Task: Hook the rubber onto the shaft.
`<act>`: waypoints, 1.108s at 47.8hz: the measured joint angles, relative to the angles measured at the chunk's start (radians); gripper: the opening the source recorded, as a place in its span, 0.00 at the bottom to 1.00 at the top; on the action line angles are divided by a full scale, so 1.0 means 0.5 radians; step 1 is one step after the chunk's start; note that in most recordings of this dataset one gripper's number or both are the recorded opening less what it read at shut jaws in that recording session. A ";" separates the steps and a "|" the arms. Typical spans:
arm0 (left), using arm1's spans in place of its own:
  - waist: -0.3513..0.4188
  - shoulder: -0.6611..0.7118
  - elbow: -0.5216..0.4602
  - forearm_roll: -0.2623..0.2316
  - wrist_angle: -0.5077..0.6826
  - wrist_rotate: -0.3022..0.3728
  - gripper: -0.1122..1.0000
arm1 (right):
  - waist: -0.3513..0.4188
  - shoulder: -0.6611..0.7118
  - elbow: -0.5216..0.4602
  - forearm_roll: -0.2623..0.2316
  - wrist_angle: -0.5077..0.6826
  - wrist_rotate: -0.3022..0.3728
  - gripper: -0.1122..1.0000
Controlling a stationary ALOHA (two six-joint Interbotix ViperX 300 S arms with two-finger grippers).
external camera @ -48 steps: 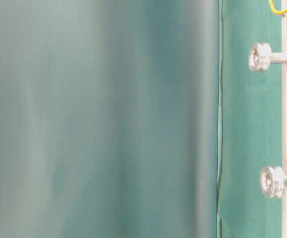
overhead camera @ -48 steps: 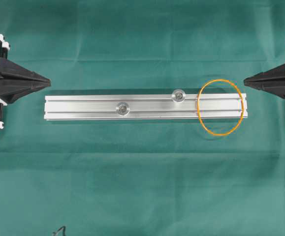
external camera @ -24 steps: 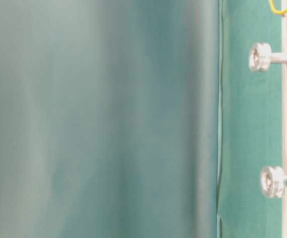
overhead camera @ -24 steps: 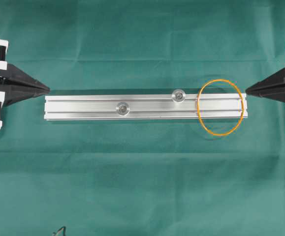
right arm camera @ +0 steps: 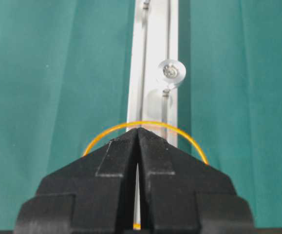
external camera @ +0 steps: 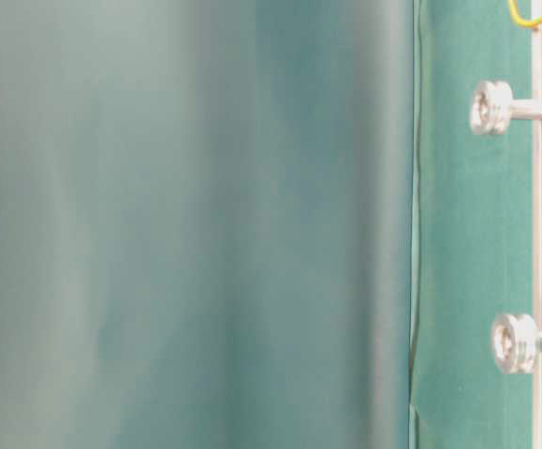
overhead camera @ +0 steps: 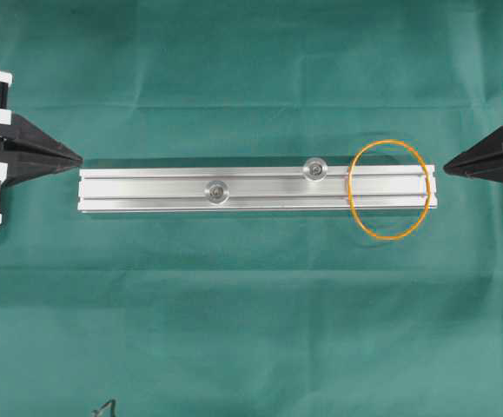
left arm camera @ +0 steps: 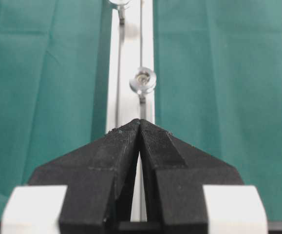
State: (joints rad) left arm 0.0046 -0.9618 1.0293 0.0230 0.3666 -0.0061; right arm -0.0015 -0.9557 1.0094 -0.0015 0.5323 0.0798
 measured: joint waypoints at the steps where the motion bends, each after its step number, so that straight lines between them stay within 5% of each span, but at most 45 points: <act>1: 0.000 0.000 0.000 0.000 0.003 0.000 0.10 | 0.000 0.000 0.000 0.000 0.003 0.000 0.13; 19: 0.000 0.000 0.000 -0.003 0.003 0.000 0.10 | 0.000 0.012 -0.031 0.000 0.144 0.009 0.13; 41: 0.000 0.000 0.000 0.000 0.003 0.000 0.10 | 0.000 0.172 -0.181 -0.003 1.074 0.034 0.13; 53: 0.000 0.000 0.000 0.000 0.003 0.000 0.10 | 0.000 0.187 -0.239 -0.028 1.273 0.034 0.13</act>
State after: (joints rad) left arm 0.0046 -0.9618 1.0293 0.0230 0.3682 -0.0061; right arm -0.0015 -0.8621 0.8897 -0.0153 1.1689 0.0966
